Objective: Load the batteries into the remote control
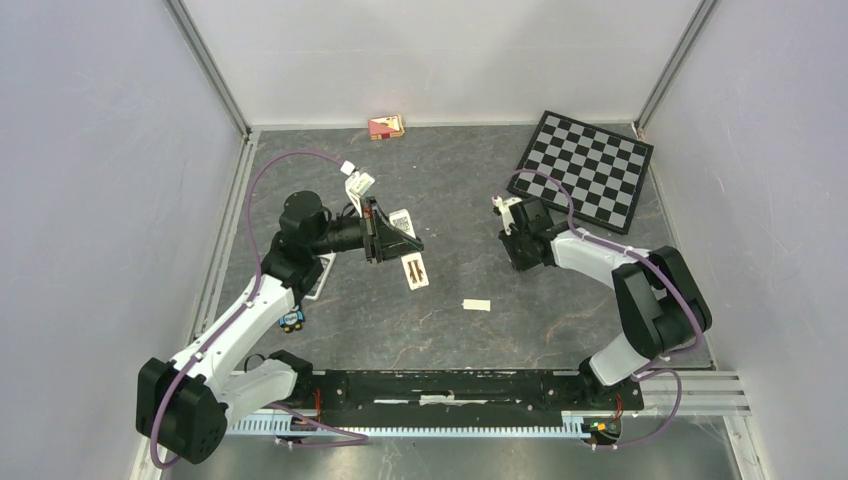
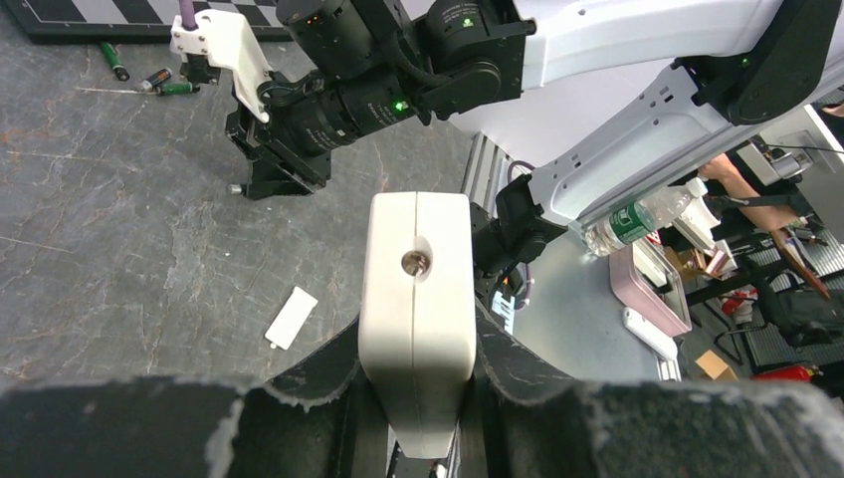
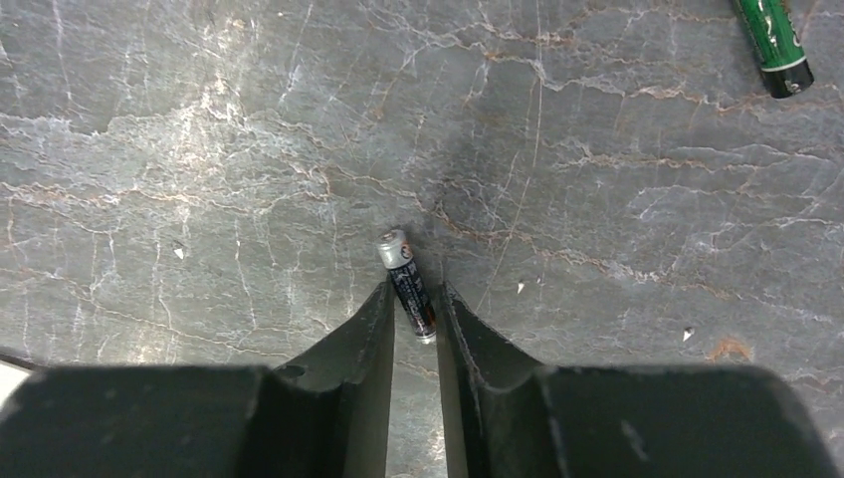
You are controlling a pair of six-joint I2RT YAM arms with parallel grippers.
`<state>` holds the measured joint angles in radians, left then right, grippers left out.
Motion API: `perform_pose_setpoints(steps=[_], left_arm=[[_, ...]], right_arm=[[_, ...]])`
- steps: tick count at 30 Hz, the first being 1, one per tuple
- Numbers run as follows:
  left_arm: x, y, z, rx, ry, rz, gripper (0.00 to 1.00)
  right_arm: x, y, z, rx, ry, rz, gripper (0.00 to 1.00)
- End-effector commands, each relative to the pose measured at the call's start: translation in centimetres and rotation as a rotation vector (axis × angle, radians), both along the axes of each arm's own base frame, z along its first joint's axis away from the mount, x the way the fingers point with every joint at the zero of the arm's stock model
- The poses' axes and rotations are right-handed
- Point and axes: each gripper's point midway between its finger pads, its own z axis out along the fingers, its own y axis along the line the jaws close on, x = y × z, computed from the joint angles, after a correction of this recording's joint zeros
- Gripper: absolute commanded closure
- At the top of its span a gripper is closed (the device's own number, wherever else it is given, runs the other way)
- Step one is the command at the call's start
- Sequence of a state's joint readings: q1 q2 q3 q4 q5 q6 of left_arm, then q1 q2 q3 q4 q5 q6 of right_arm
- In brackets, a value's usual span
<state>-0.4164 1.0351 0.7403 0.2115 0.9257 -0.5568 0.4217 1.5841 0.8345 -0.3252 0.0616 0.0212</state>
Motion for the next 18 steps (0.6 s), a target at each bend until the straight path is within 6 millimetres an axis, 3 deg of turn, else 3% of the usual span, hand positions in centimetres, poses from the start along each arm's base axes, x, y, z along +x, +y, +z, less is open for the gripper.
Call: perform_pose_setpoints(steps=[1,5,7,12,18], left_arm=[[0.2,-0.2,2.8,-0.052,-0.093,-0.008,0.98],[0.4,-0.2,3.0,-0.069,-0.093,0.006,0.98],[0.8,-0.2,2.9,-0.07,-0.083,0.034,0.98],[3.5,0.3,1.6,-0.06,-0.008,0.185,0.98],[6.0,0.0,-0.8,-0.067,0.124,0.276,0.98]], right_arm=[[0.9,0.3,-0.1,0.014,0.0,0.006,0.76],[1.2,0.6,-0.1,0.038,-0.012,-0.002,0.91],[1.4,1.2,0.3,0.085,-0.046,-0.01,0.94],[1.7,3.3,2.9,0.255,-0.146,-0.028,1.0],[1.5,5.3,6.5,0.428,-0.252,-0.047,1.0]])
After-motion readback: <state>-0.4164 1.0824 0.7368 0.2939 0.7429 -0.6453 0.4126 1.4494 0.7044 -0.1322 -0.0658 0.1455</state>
